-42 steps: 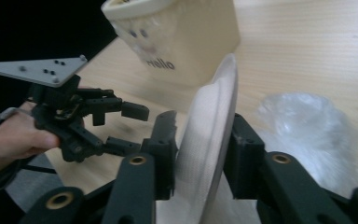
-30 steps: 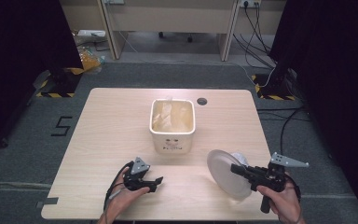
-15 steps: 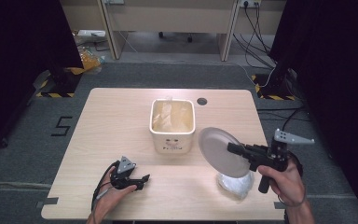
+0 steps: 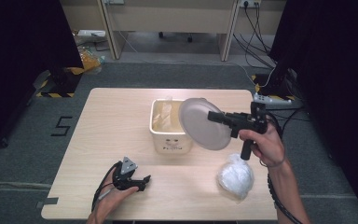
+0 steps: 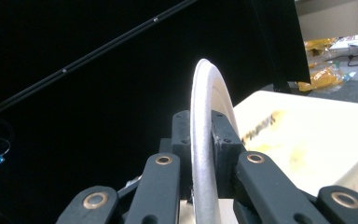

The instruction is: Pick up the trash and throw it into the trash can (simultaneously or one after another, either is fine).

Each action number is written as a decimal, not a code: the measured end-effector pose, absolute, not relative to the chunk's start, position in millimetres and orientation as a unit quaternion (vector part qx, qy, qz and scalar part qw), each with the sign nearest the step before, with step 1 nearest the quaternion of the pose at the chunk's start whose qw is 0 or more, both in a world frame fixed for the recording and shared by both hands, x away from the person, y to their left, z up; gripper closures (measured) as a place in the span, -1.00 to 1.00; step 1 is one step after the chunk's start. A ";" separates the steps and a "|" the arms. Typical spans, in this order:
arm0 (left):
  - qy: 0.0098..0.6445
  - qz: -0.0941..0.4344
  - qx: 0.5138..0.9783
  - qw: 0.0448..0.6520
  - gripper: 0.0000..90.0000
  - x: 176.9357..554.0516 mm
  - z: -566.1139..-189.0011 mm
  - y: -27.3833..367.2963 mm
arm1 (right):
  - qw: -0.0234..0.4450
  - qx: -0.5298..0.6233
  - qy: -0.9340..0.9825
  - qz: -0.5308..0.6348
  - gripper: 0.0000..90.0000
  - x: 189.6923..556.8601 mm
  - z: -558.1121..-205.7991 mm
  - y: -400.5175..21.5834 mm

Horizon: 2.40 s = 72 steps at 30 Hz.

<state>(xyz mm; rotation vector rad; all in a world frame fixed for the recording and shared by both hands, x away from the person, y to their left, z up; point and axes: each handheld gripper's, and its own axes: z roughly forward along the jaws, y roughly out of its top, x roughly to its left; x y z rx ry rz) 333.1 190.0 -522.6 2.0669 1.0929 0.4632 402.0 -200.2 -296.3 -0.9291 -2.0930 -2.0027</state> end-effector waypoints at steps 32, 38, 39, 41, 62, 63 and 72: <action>0.427 0.181 0.806 0.368 -0.59 331.6 -522.5 190.3 | 0.119 -0.398 -0.703 -0.577 0.84 533.9 -377.0 -105.9; 0.430 0.182 0.803 0.371 -0.59 330.8 -523.0 190.0 | 0.105 -0.413 -0.714 -0.556 0.49 535.2 -389.6 -105.6; 0.430 0.183 0.803 0.371 -0.59 330.6 -522.9 190.1 | 0.087 -0.413 -0.719 -0.552 0.46 534.2 -387.0 -108.2; 0.431 0.183 0.802 0.370 -0.59 330.3 -522.9 190.1 | 0.071 -0.413 -0.722 -0.551 0.42 532.9 -382.7 -113.1; 0.428 0.182 0.806 0.367 -0.63 330.3 -522.7 190.3 | -0.068 -0.388 -0.774 -0.495 -0.19 445.4 -376.1 -197.6; 0.428 0.182 0.806 0.367 -0.63 330.3 -522.7 190.3 | -0.068 -0.388 -0.774 -0.495 -0.19 445.4 -376.1 -197.6; 0.429 0.181 0.804 0.370 -0.64 330.3 -523.1 189.8 | -0.104 -0.406 -0.772 -0.478 -0.34 407.9 -399.3 -229.9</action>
